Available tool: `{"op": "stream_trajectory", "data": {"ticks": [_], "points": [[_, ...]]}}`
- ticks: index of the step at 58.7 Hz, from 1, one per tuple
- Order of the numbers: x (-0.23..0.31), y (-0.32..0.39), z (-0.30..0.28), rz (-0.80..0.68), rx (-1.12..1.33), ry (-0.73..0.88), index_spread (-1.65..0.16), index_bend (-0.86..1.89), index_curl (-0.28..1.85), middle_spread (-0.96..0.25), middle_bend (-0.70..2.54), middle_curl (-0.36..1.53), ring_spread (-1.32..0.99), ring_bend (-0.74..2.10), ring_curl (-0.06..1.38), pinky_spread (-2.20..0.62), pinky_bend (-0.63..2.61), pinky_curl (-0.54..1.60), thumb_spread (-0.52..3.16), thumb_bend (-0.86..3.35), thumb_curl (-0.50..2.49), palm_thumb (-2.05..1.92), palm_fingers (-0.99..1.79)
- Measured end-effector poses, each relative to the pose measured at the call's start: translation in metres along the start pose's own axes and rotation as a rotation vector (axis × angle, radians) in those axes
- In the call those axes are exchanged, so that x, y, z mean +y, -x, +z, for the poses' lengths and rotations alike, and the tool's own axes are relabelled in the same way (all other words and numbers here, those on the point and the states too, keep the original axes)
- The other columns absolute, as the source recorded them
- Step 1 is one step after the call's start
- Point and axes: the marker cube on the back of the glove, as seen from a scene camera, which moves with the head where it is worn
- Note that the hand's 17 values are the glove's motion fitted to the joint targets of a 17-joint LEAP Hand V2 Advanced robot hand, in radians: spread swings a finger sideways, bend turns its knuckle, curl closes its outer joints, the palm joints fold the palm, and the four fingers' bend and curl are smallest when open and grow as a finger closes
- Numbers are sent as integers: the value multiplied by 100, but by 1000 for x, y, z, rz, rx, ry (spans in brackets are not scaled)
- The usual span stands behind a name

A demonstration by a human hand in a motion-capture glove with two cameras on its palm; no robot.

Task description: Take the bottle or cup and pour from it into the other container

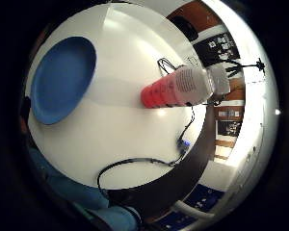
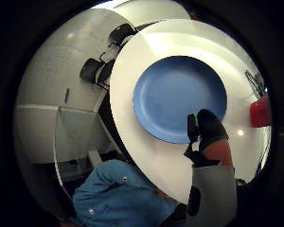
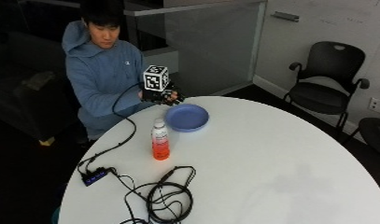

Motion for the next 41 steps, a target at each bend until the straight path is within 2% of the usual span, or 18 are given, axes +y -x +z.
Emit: {"op": "stream_trajectory", "data": {"ticks": [6, 14, 41], "points": [[1, 0, -1, -3, 16, -1, -29, 19, 13, -2, 18, 8, 12, 30, 9, 15, 38, 10, 60, 40, 19, 69, 27], [4, -3, -6, -4, 17, -7, -35, 18, 19, -2, 18, 14, 16, 31, 14, 20, 41, 14, 81, 35, 25, 74, 24], [31, -28, -33, 17, 69, -67, -38, 17, 27, -2, 18, 23, 19, 35, 21, 23, 44, 19, 99, 15, 38, 83, 19]]}}
